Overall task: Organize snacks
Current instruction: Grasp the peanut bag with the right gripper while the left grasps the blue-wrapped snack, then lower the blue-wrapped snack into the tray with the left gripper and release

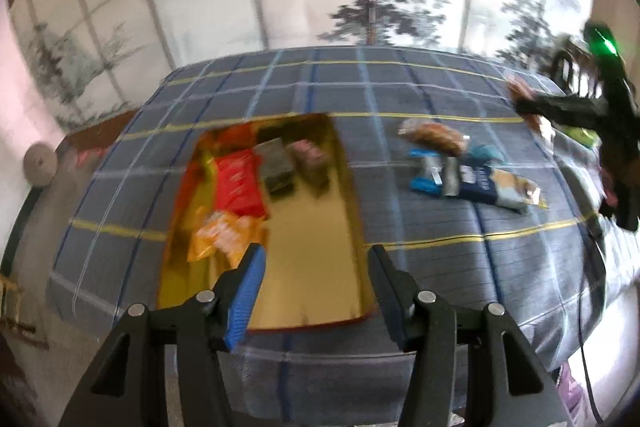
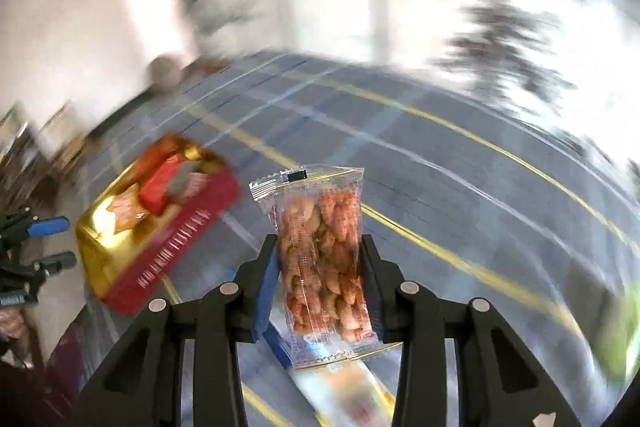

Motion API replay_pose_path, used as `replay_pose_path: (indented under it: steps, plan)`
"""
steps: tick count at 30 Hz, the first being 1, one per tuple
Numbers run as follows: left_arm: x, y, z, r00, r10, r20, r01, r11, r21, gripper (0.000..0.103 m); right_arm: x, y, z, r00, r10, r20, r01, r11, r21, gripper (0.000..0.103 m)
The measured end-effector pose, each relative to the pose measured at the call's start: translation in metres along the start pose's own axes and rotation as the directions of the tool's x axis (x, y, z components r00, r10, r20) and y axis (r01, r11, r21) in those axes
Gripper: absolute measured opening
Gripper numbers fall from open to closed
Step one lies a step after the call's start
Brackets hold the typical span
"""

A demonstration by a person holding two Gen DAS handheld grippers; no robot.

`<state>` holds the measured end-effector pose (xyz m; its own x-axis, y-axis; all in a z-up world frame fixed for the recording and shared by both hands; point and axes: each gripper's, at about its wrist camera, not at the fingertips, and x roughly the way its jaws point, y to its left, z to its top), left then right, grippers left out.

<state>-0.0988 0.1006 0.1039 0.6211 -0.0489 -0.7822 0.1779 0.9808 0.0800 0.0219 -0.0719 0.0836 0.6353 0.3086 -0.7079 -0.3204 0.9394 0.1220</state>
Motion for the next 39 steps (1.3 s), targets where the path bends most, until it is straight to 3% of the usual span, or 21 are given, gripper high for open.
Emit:
replay_pose_path:
  steps: [2,5,7,10,12,16,21,24,31,34,37,39]
  plan:
    - [0.003,-0.016,0.011,0.998,-0.068,-0.001,0.068,0.996,0.053,0.054,-0.025,-0.026,-0.042,0.995,-0.095,-0.005,0.095,0.992,0.085,0.035]
    - [0.014,-0.040,0.031,0.994,-0.110,-0.015,0.111,0.987,0.112,0.054,-0.041,-0.057,-0.086,0.986,-0.160,-0.037,0.164,0.970,0.180,0.035]
    - [0.025,-0.052,0.043,0.988,-0.154,-0.032,0.156,0.979,0.128,0.054,-0.046,-0.076,-0.114,0.970,-0.234,-0.062,0.242,0.941,0.237,0.035]
    - [0.051,-0.070,0.066,0.963,-0.251,-0.096,0.261,0.957,0.122,0.055,-0.053,-0.099,-0.142,0.961,-0.267,-0.077,0.277,0.898,0.343,0.035]
    - [0.070,-0.080,0.080,0.966,-0.231,-0.119,0.246,0.960,0.134,0.055,-0.057,-0.108,-0.152,0.952,-0.295,-0.079,0.302,0.878,0.372,0.035]
    - [0.108,-0.093,0.097,0.963,-0.211,-0.168,0.236,0.960,0.148,0.054,-0.053,-0.118,-0.163,0.947,-0.309,-0.082,0.315,0.853,0.416,0.035]
    - [0.150,-0.103,0.105,0.945,-0.185,-0.271,0.235,0.958,0.164,0.055,-0.048,-0.120,-0.167,0.944,-0.325,-0.060,0.315,0.830,0.461,0.036]
    - [0.164,-0.105,0.107,0.938,-0.191,-0.289,0.243,0.957,0.156,0.055,-0.045,-0.115,-0.165,0.937,-0.346,-0.057,0.334,0.833,0.441,0.036]
    - [0.194,-0.102,0.108,0.915,-0.232,-0.329,0.274,0.958,0.085,0.054,-0.045,-0.112,-0.165,0.944,-0.326,-0.049,0.314,0.844,0.434,0.036]
    - [0.198,-0.098,0.106,0.914,-0.236,-0.330,0.270,0.961,0.060,0.036,-0.044,-0.113,-0.166,0.945,-0.325,-0.048,0.312,0.844,0.436,0.036]
    - [0.194,-0.103,0.104,0.927,-0.202,-0.316,0.242,0.966,0.092,0.035,-0.044,-0.112,-0.165,0.944,-0.327,-0.049,0.315,0.844,0.434,0.036]
    - [0.190,-0.101,0.102,0.928,-0.212,-0.308,0.242,0.968,0.062,0.034,-0.044,-0.112,-0.166,0.944,-0.327,-0.049,0.315,0.844,0.434,0.036]
